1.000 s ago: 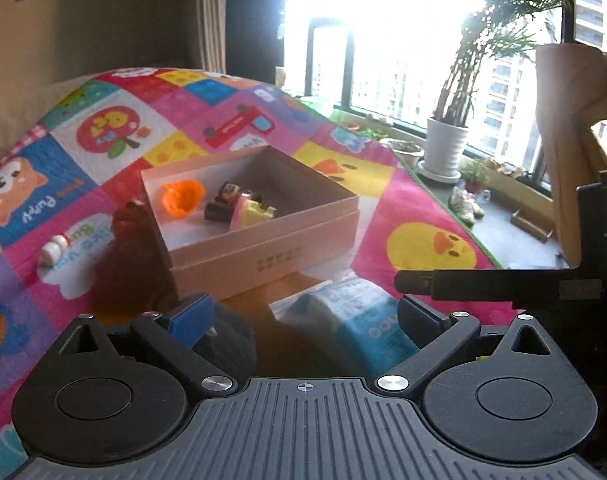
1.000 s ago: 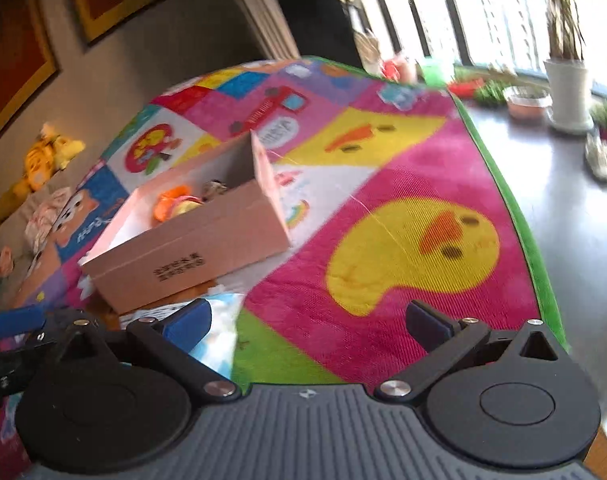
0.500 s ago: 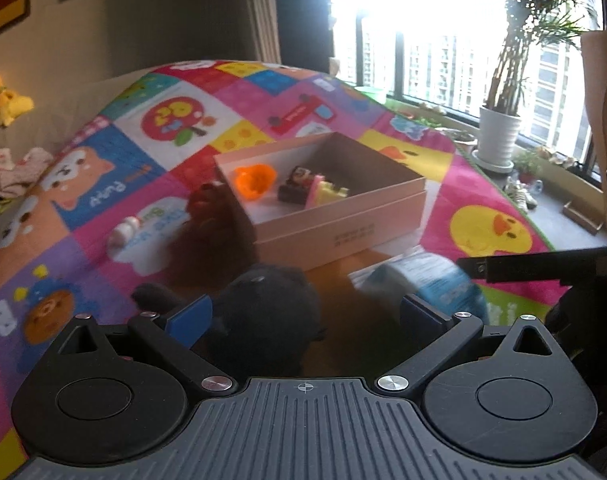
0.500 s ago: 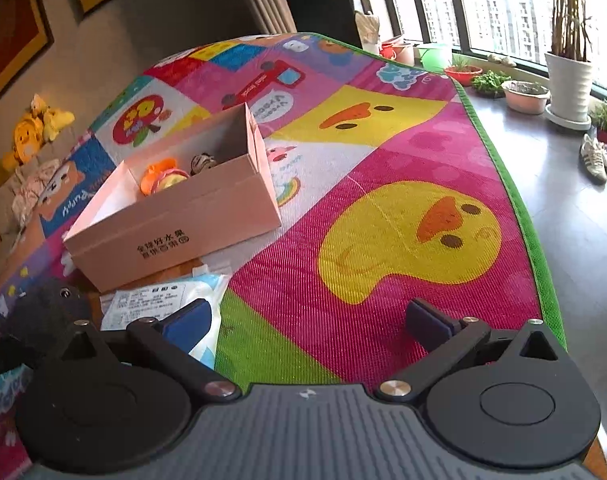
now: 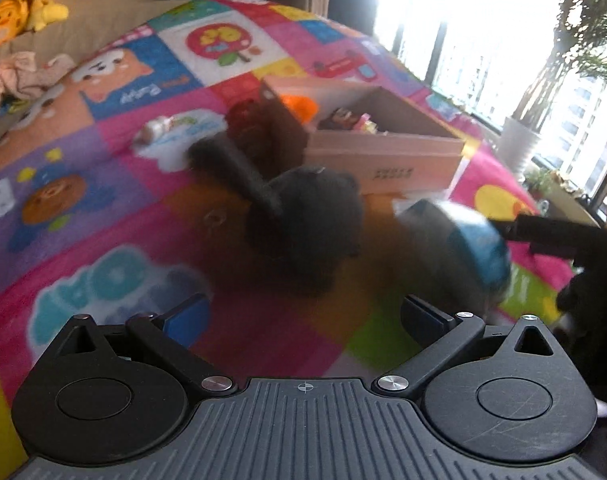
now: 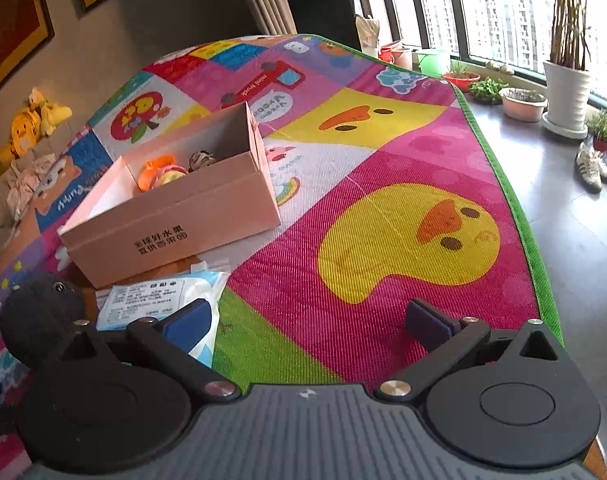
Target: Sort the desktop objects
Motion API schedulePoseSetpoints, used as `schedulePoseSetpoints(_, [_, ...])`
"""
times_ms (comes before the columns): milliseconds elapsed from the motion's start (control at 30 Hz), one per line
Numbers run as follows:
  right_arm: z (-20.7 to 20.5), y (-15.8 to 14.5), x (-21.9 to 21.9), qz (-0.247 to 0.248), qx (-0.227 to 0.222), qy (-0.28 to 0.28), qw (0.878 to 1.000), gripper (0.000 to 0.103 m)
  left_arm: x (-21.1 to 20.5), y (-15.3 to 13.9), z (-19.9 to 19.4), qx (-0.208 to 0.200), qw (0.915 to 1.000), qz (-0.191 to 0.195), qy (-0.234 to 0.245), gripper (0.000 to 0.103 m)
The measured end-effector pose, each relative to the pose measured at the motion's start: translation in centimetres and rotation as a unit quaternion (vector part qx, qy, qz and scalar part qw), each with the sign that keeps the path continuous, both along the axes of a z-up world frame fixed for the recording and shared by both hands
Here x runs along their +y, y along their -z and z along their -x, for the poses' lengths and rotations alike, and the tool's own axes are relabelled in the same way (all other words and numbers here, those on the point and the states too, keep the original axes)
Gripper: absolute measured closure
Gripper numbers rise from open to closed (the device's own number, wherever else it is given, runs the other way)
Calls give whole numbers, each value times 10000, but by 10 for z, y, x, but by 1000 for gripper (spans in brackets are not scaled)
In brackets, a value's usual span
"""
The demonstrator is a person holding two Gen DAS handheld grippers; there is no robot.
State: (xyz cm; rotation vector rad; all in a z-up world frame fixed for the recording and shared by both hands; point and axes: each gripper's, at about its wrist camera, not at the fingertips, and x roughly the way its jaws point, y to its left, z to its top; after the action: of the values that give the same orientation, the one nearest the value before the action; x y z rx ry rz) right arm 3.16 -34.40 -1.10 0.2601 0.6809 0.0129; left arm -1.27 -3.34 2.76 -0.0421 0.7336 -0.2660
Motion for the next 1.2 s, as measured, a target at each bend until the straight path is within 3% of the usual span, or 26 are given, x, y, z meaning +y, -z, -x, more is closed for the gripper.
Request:
schedulePoseSetpoints(133, [1, 0, -2, -48, -26, 11, 10000, 0, -19, -3, -22, -93, 9997, 214, 76, 0])
schedulePoseSetpoints(467, [2, 0, -4, -182, -85, 32, 9998, 0, -43, 9, -77, -256, 9975, -271, -596, 0])
schedulePoseSetpoints(567, [2, 1, -5, -201, -93, 30, 9997, 0, -43, 15, -74, -361, 9967, -480, -548, 1])
schedulePoseSetpoints(633, [2, 1, -5, -200, -92, 31, 9998, 0, -40, 16, -68, -394, 9972, -481, -420, 10])
schedulePoseSetpoints(900, [3, 0, -6, -204, -87, 9, 9998, 0, -9, 8, -17, -325, 9979, -517, -221, 10])
schedulePoseSetpoints(1067, [9, -12, 0, -304, -213, -603, 9975, 0, 12, 12, 9, -141, 9974, -557, -435, 8])
schedulePoseSetpoints(1200, [18, -34, 30, -39, -406, -1570, 9868, 0, 13, 16, 13, -73, 9983, -413, -393, 8])
